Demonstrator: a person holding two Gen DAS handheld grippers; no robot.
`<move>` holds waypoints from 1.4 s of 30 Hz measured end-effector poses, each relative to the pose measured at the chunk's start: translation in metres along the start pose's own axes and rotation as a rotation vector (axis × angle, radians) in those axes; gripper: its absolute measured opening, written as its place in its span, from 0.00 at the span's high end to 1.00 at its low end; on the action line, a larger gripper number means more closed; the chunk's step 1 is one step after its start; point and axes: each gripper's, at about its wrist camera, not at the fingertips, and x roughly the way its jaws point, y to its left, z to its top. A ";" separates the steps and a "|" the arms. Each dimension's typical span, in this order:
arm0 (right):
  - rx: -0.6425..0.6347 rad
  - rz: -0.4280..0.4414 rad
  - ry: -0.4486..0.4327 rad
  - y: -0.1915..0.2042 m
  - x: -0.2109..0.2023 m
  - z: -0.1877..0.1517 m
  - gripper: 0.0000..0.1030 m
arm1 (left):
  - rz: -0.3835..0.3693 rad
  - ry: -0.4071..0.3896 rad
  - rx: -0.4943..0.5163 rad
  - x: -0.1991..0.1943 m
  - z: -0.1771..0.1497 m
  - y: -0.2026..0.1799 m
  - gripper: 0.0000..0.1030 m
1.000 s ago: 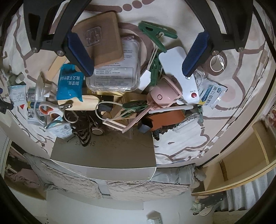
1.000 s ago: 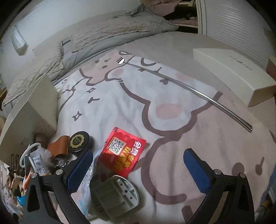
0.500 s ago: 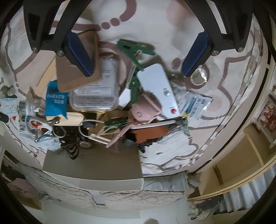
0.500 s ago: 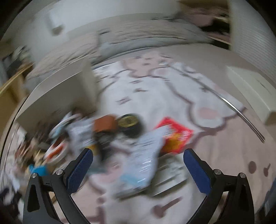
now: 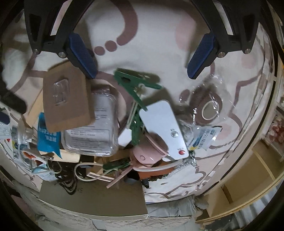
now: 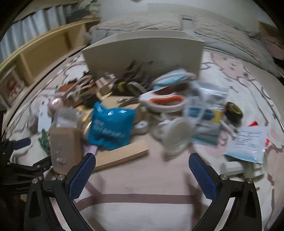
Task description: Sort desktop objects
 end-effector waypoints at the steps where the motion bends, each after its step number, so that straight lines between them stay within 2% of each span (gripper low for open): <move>1: -0.013 0.005 0.008 0.003 0.003 0.000 0.00 | -0.004 0.000 -0.002 -0.001 -0.001 0.000 0.00; 6: -0.078 0.038 0.047 0.019 0.015 -0.010 0.00 | -0.037 0.016 -0.023 0.000 -0.005 -0.001 0.01; 8: -0.102 0.020 0.045 0.024 0.020 -0.013 0.00 | -0.033 0.017 -0.030 0.001 -0.007 -0.002 0.02; 14: -0.086 0.062 0.066 0.020 0.017 -0.013 0.00 | -0.056 0.013 -0.039 -0.005 -0.009 -0.003 0.06; 24: -0.062 0.118 0.126 0.014 0.002 -0.024 0.00 | -0.097 0.014 -0.059 -0.019 -0.018 -0.001 0.06; 30: -0.023 0.170 0.123 0.013 -0.009 -0.020 0.00 | -0.129 -0.027 -0.088 -0.036 -0.019 0.009 0.06; 35: -0.027 0.207 0.139 0.018 -0.017 -0.020 0.00 | -0.158 -0.014 -0.111 -0.043 -0.025 0.019 0.06; 42: -0.049 0.221 0.188 0.027 -0.015 -0.035 0.00 | -0.134 0.028 -0.106 -0.041 -0.042 0.019 0.06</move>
